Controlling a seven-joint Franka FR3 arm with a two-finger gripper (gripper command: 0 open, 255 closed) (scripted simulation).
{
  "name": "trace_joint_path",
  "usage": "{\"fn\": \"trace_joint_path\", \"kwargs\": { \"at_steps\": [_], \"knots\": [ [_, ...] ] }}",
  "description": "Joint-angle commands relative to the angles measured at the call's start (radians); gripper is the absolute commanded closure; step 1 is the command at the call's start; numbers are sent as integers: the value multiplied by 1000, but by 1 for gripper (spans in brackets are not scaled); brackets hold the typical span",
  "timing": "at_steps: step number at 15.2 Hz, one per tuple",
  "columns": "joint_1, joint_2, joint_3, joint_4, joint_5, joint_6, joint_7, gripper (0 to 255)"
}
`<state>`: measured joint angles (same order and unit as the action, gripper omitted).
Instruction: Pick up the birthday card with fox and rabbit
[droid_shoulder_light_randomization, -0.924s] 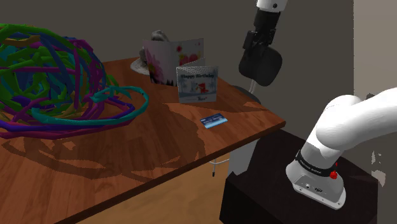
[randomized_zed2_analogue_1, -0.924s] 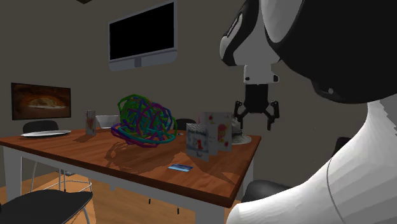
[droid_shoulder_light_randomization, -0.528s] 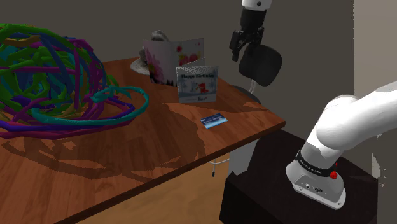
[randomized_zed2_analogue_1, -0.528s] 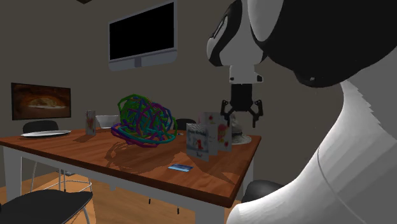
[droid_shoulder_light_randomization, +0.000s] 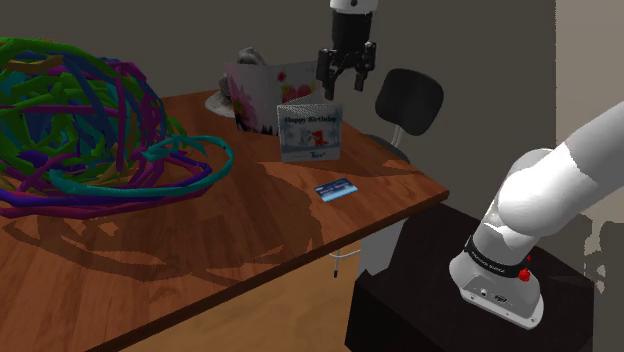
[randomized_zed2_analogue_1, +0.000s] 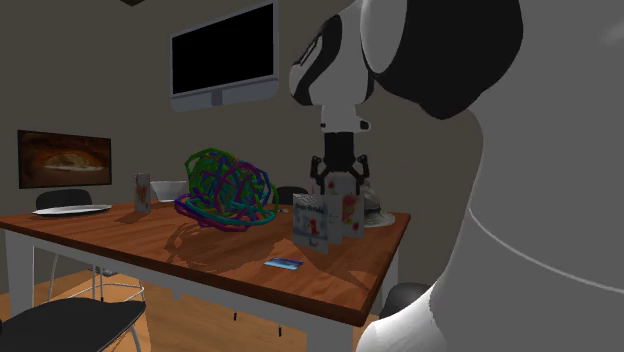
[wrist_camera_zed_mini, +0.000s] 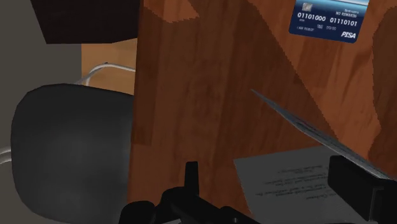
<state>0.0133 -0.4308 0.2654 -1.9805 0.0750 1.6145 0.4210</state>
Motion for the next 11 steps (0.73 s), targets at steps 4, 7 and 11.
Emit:
{"fn": "trace_joint_path", "kwargs": {
  "at_steps": [4, 7, 11],
  "knots": [
    [12, 185, 98, 191, -24, -37, 138, 0],
    [28, 311, 153, 325, -59, -71, 224, 0],
    [54, 421, 190, 432, -99, -94, 296, 0]
  ]
}}
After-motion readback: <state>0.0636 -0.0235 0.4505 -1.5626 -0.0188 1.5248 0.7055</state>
